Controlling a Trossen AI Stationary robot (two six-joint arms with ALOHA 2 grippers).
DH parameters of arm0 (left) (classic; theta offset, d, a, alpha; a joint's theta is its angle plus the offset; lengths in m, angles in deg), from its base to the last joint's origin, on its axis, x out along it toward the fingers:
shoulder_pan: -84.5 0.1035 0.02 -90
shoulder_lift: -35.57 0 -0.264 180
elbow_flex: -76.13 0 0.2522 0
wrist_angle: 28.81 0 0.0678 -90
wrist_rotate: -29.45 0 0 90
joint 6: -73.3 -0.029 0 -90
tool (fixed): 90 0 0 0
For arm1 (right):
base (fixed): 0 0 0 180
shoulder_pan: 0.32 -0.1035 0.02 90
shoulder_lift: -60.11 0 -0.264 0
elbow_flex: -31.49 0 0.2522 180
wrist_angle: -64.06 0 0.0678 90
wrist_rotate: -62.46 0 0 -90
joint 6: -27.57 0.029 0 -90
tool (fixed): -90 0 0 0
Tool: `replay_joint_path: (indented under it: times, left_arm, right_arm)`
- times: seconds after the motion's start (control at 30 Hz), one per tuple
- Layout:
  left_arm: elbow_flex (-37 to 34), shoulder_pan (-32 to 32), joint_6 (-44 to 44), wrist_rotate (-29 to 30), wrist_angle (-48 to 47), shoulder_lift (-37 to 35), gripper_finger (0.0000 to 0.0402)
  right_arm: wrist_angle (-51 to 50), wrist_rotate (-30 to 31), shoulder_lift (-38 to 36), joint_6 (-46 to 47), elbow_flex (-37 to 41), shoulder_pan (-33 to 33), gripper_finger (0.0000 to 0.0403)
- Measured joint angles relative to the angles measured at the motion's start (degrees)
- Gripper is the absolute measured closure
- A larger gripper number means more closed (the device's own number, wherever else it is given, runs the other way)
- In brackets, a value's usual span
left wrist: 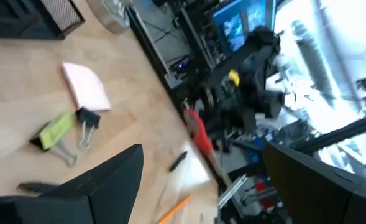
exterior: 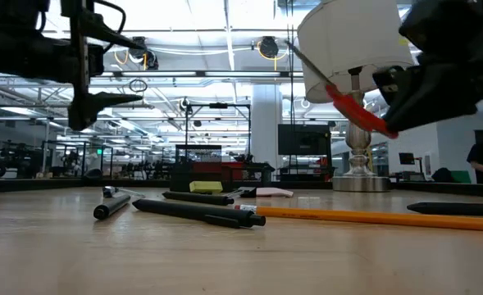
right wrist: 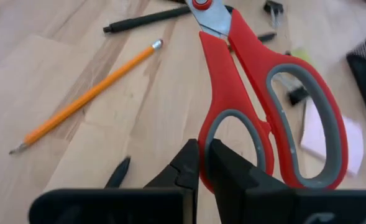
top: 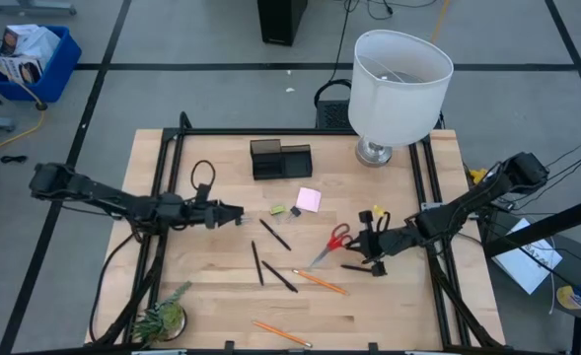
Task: Pick and place office supplies into organizer
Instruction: Put the red scissors into the black desk organizer
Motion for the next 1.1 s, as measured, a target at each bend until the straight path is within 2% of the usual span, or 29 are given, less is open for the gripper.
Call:
replay_joint_path:
  times: [0.07, 0.27, 0.47, 0.73, 1.1]
  left_arm:
    - [0.2, 1.4, 0.6, -1.7, 2.4, 1.8, 0.0062]
    - [2.1, 4.5, 4.1, -7.6, 1.4, 6.6, 0.0062]
    - [7.3, 4.8, 2.8, -12.8, 0.8, 13.7, 0.0062]
    - [14.2, 4.8, 2.4, -18.9, -0.5, 21.9, 0.0062]
    - [18.3, 4.8, 3.4, -18.9, 0.4, 28.7, 0.0062]
  right_arm:
    - [-0.2, 0.7, 3.4, -2.5, -2.4, 0.0, 0.0383]
    - [-0.1, 1.2, 13.5, -8.6, -9.4, 0.5, 0.0383]
    - [2.9, 1.1, 19.7, -17.3, -16.4, 1.9, 0.0383]
    - [2.8, 1.1, 20.8, -23.3, -21.4, 6.0, 0.0383]
    - [3.5, -3.6, 21.3, -24.7, -22.0, 9.2, 0.0383]
